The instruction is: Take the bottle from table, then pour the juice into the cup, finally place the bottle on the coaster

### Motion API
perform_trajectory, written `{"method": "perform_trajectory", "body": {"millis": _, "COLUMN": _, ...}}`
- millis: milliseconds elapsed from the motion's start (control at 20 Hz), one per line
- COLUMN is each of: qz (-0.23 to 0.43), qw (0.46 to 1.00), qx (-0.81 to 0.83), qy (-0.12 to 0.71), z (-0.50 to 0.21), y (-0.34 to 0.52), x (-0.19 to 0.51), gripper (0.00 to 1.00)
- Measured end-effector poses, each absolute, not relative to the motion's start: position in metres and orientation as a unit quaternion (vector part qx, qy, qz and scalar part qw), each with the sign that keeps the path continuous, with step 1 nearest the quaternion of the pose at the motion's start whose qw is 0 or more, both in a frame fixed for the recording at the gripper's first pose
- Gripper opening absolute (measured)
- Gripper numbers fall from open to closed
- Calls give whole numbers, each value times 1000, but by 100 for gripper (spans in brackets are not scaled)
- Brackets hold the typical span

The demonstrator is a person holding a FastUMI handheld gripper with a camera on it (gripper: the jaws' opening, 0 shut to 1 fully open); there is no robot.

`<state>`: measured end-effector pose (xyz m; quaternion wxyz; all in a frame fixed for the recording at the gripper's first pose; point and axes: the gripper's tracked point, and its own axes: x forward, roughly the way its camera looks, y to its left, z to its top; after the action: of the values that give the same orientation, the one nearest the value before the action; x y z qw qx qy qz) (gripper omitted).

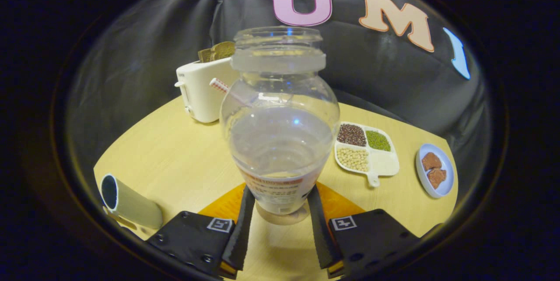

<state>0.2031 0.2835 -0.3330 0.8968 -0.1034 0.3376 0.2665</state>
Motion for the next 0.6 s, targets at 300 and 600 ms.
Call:
{"method": "perform_trajectory", "body": {"millis": 300, "qz": 265, "qw": 895, "qx": -100, "qy": 344, "z": -339, "y": 282, "x": 206, "gripper": 67}}
{"method": "perform_trajectory", "body": {"millis": 600, "qz": 268, "qw": 893, "qx": -107, "qy": 346, "z": -343, "y": 281, "x": 205, "gripper": 67}}
